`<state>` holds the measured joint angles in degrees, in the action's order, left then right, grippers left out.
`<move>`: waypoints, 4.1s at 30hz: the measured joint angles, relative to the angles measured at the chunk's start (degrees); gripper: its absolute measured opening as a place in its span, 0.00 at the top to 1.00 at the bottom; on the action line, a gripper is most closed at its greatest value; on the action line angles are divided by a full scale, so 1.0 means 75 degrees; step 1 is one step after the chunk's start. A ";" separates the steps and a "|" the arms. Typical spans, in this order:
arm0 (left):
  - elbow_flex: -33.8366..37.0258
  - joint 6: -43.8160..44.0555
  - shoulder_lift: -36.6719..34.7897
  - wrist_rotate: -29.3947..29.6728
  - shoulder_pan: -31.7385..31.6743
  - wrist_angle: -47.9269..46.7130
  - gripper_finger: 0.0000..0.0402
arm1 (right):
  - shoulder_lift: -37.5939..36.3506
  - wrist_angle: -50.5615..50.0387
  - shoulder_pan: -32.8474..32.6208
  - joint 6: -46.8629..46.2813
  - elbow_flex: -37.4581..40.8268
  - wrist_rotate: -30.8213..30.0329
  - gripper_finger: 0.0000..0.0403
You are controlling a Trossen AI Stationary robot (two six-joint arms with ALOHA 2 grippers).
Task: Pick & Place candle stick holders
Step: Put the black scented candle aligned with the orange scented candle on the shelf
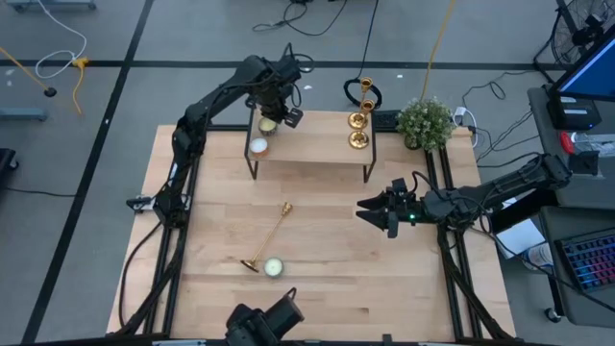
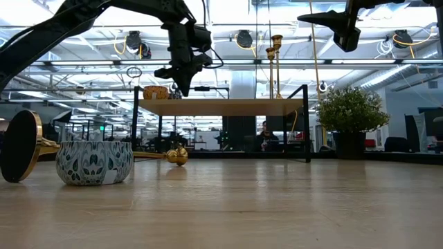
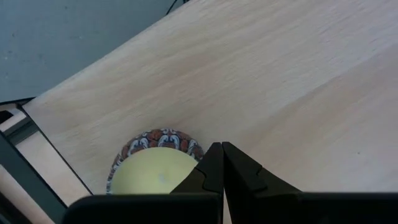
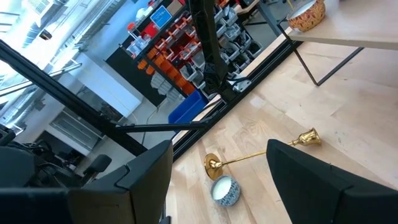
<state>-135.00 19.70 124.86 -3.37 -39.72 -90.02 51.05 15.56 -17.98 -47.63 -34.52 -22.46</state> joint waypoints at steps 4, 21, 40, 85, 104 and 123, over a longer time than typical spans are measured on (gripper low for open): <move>0.0000 -0.0009 -0.0003 -0.0009 -0.0026 0.0000 1.00 | 0.0000 0.0000 0.0000 0.0043 0.0000 0.0003 0.36; 0.0475 -0.0099 -0.0012 0.0230 -0.0023 -0.0006 1.00 | 0.0000 -0.0001 -0.0003 0.0042 0.0000 0.0012 0.36; 0.0009 -0.0388 -0.0172 0.1063 -0.0745 0.0008 1.00 | 0.0003 0.0001 0.0137 -0.0114 0.0000 -0.0034 0.36; 0.0318 -0.1660 -0.0119 -0.0279 -0.0307 0.0000 1.00 | 0.0003 0.0001 0.0358 -0.0102 0.0000 -0.0178 0.36; 0.0408 -0.1822 -0.0117 0.0065 -0.0286 0.0003 1.00 | 0.0003 0.0001 0.0358 -0.0108 0.0000 -0.0172 0.36; 0.0112 -0.1903 -0.0127 0.0347 -0.0301 0.0009 1.00 | 0.0003 0.0001 0.0358 -0.0103 0.0000 -0.0195 0.36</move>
<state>-134.16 5.43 123.90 -0.77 -41.98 -89.95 51.07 15.57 -15.29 -48.40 -34.52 -23.92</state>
